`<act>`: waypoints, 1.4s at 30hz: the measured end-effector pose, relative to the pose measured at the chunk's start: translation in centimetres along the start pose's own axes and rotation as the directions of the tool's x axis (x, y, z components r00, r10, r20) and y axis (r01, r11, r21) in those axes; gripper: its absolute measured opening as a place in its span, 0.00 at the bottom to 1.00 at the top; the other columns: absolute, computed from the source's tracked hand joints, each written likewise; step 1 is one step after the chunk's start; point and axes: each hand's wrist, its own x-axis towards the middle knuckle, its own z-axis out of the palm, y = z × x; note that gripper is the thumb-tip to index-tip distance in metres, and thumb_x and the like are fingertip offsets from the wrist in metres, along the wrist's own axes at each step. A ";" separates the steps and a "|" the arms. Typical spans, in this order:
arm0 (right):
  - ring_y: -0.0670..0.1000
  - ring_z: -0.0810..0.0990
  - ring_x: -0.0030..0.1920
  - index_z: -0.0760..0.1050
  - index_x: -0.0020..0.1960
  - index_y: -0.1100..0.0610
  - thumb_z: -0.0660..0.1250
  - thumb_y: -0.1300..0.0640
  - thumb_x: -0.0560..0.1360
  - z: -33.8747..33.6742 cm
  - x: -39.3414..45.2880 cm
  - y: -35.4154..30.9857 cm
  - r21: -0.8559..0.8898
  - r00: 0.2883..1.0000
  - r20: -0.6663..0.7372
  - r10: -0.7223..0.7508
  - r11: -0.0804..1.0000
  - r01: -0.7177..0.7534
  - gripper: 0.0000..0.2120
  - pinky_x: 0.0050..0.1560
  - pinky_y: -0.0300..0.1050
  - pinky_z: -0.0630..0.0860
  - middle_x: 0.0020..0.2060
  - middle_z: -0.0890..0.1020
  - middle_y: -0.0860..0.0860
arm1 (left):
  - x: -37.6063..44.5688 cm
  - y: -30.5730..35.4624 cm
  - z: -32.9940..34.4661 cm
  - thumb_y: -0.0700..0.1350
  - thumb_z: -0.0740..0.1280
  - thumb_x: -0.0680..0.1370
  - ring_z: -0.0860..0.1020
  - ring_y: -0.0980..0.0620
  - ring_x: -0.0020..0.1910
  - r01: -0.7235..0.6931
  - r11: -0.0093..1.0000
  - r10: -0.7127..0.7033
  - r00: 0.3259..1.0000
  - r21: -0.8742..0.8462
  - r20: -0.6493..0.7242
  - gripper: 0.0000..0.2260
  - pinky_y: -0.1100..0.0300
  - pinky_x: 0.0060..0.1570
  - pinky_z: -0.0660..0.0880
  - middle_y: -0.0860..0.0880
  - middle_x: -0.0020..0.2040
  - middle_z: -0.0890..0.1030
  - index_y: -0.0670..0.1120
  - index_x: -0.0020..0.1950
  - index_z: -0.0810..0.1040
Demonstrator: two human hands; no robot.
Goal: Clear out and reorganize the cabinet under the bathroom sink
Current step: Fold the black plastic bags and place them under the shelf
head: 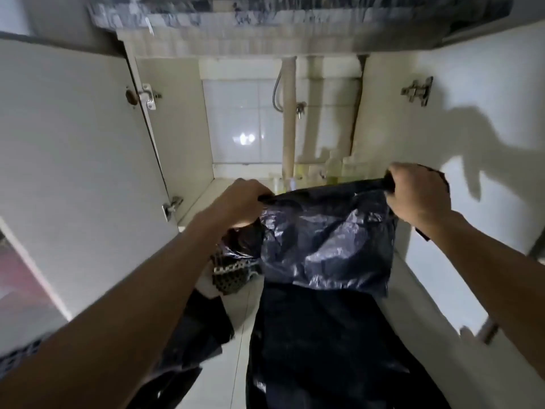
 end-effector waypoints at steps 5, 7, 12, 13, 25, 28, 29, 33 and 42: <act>0.62 0.80 0.42 0.74 0.42 0.59 0.69 0.60 0.69 2.5 -7.9 1.7 -0.034 0.965 0.256 0.056 0.998 -0.049 0.05 0.38 0.47 0.72 0.39 0.80 0.59 | -2.7 1.4 3.9 0.42 0.61 0.80 0.76 0.46 0.56 -0.127 0.988 0.064 0.863 0.092 0.501 0.16 0.60 0.52 0.69 0.45 0.60 0.79 0.47 0.67 0.75; 0.59 0.80 0.46 0.71 0.43 0.55 0.65 0.58 0.73 4.2 -10.4 2.0 -0.094 0.885 0.452 0.112 0.993 -0.078 0.02 0.38 0.43 0.67 0.40 0.80 0.54 | -3.9 1.0 7.9 0.38 0.59 0.79 0.75 0.45 0.60 -0.105 0.993 0.048 0.793 0.059 0.608 0.19 0.58 0.54 0.68 0.44 0.64 0.77 0.47 0.70 0.72; 0.57 0.79 0.46 0.74 0.52 0.57 0.62 0.61 0.75 9.9 -15.7 2.3 -0.120 0.749 0.647 0.142 0.989 -0.083 0.07 0.45 0.47 0.72 0.42 0.79 0.52 | -8.1 -0.1 17.3 0.37 0.57 0.78 0.71 0.42 0.67 -0.053 0.998 0.021 0.706 0.023 0.708 0.25 0.53 0.63 0.70 0.45 0.70 0.72 0.54 0.74 0.66; 0.57 0.79 0.48 0.75 0.54 0.56 0.62 0.61 0.75 11.4 -16.7 2.3 -0.127 0.723 0.673 0.159 0.987 -0.100 0.08 0.49 0.49 0.72 0.45 0.80 0.53 | -8.9 -0.4 18.8 0.37 0.56 0.78 0.71 0.42 0.67 -0.023 1.000 0.005 0.702 0.016 0.712 0.26 0.52 0.64 0.69 0.44 0.70 0.72 0.54 0.74 0.65; 0.59 0.65 0.70 0.57 0.74 0.55 0.58 0.59 0.77 18.0 -27.9 3.1 -0.263 0.259 0.918 0.301 0.950 -0.169 0.26 0.70 0.57 0.60 0.70 0.65 0.56 | -19.1 -0.6 32.8 0.48 0.60 0.76 0.59 0.38 0.73 0.190 0.982 -0.139 0.615 0.025 0.776 0.32 0.40 0.68 0.65 0.42 0.77 0.54 0.50 0.78 0.50; 0.60 0.67 0.68 0.62 0.70 0.55 0.63 0.63 0.73 17.6 -27.6 2.4 -0.290 0.188 0.934 0.303 0.952 -0.093 0.27 0.69 0.59 0.61 0.67 0.69 0.56 | -18.8 -0.8 32.4 0.50 0.62 0.76 0.60 0.39 0.73 0.186 0.982 -0.137 0.610 0.028 0.780 0.32 0.41 0.67 0.65 0.42 0.76 0.58 0.48 0.77 0.54; 0.60 0.68 0.67 0.65 0.68 0.55 0.67 0.63 0.70 17.4 -27.5 1.8 -0.294 0.158 0.940 0.302 0.953 -0.068 0.28 0.69 0.60 0.61 0.65 0.70 0.56 | -18.5 -0.7 31.8 0.52 0.64 0.76 0.63 0.39 0.71 0.181 0.983 -0.123 0.625 0.010 0.771 0.31 0.43 0.67 0.67 0.42 0.73 0.62 0.47 0.76 0.58; 0.60 0.73 0.63 0.68 0.67 0.56 0.74 0.59 0.66 15.9 -23.2 -3.1 -0.178 0.157 0.966 0.207 0.968 -0.177 0.31 0.65 0.58 0.68 0.63 0.74 0.57 | -16.3 -0.2 27.3 0.54 0.67 0.77 0.67 0.41 0.70 0.075 0.997 -0.023 0.637 -0.033 0.771 0.28 0.55 0.66 0.65 0.41 0.70 0.68 0.43 0.72 0.66; 0.56 0.76 0.61 0.72 0.67 0.56 0.69 0.63 0.69 12.0 -10.2 -21.2 0.467 0.566 0.794 -0.223 0.820 -0.331 0.26 0.58 0.44 0.75 0.63 0.76 0.56 | -7.2 -9.6 7.4 0.51 0.62 0.79 0.74 0.43 0.61 0.032 0.963 -0.156 0.876 0.267 0.457 0.20 0.53 0.58 0.73 0.42 0.64 0.76 0.43 0.69 0.71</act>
